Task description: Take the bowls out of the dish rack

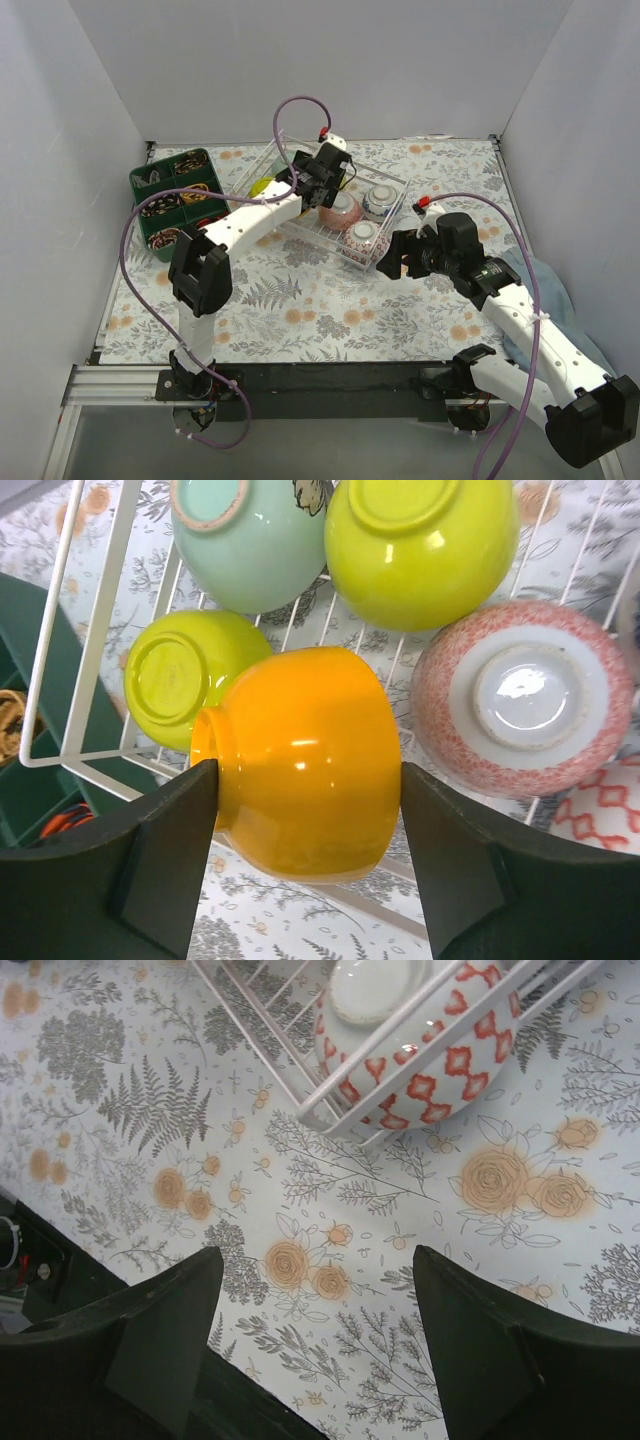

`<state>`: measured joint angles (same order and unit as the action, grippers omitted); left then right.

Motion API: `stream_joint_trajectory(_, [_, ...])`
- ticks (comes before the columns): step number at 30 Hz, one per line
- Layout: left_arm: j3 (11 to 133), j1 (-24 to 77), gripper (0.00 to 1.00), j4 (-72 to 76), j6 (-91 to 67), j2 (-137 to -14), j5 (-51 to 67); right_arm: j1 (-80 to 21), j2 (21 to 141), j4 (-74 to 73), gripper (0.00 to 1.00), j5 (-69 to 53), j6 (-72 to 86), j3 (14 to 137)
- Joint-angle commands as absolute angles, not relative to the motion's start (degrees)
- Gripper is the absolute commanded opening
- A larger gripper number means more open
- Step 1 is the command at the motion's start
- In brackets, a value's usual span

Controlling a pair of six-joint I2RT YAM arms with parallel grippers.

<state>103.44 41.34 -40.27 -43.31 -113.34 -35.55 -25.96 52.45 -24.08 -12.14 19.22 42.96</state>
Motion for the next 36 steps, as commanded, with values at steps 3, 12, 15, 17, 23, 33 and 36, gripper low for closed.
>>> stream_joint_trajectory(3, [103.27, 37.62, 0.04, -39.02, -53.33, -104.25, -24.62, -25.93, 53.17, -14.26, 0.85, -20.73, 18.63, 46.40])
stream_joint_trajectory(12, [100.55, 34.89, 0.03, -36.74, -66.17, -97.65, -9.69, -26.02, 59.85, -5.02, 0.86, -27.15, 18.54, 51.41])
stream_joint_trajectory(15, [97.66, 34.80, 0.02, -34.38, -70.92, -94.84, -4.86, -26.02, 62.75, -1.94, 0.85, -28.47, 18.37, 53.78])
stream_joint_trajectory(17, [95.90, 34.72, 0.02, -32.62, -75.22, -92.48, -1.86, -26.10, 64.76, 1.12, 0.84, -29.70, 18.54, 55.18])
stream_joint_trajectory(23, [87.29, 34.80, 0.01, -25.15, -86.98, -87.55, 7.73, -27.16, 69.69, 4.83, 0.84, -30.41, 18.11, 58.18])
stream_joint_trajectory(33, [77.70, 34.80, 0.00, -14.42, -97.55, -83.06, 14.33, -30.41, 75.32, 6.94, 0.74, -31.64, 16.79, 61.35])
stream_joint_trajectory(36, [75.86, 34.72, 0.00, -13.28, -98.44, -82.71, 14.85, -31.02, 75.41, 6.77, 0.58, -32.08, 16.35, 61.52])
